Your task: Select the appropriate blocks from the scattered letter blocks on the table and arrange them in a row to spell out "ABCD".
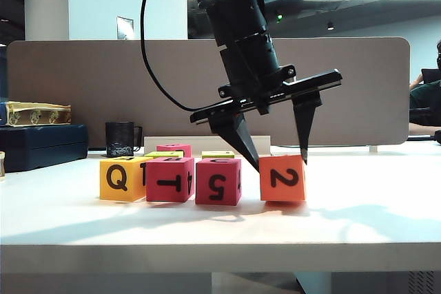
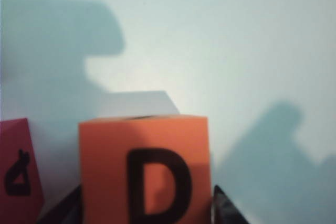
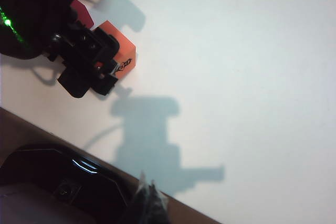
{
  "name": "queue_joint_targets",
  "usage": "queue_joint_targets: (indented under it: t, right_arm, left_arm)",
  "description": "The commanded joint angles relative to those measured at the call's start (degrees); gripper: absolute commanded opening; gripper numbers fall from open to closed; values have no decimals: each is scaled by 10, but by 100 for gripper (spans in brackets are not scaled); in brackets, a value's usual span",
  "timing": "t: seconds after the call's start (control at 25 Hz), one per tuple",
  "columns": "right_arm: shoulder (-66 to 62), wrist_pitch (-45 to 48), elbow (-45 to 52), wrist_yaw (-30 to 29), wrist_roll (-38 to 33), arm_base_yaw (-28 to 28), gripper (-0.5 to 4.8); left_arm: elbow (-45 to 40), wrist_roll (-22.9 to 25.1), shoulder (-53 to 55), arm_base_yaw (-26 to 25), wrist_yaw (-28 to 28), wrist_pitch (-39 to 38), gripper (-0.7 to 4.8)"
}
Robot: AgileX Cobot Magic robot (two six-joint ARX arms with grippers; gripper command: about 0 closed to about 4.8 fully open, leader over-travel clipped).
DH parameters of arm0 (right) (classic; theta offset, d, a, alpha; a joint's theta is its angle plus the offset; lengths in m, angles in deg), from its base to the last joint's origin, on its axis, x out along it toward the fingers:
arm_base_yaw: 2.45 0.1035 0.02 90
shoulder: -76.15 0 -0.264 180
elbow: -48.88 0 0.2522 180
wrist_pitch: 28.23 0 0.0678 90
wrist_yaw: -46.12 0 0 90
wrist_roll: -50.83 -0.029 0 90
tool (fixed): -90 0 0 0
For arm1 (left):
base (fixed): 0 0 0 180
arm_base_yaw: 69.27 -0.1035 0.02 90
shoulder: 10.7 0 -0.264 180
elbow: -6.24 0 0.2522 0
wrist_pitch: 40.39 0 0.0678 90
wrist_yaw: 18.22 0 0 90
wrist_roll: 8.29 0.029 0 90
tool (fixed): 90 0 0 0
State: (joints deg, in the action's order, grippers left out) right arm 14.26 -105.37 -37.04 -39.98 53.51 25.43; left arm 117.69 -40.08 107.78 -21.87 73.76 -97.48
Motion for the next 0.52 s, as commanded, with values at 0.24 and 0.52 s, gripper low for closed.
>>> queue_joint_targets:
  t: [0.24, 0.52]
  right_arm:
    - [2, 1, -2, 0, 0, 1, -2]
    - [2, 1, -2, 1, 0, 1, -2]
  left_arm:
    - [0, 1, -2, 1, 8, -9, 435]
    - [41, 46, -10, -5, 6, -42, 444]
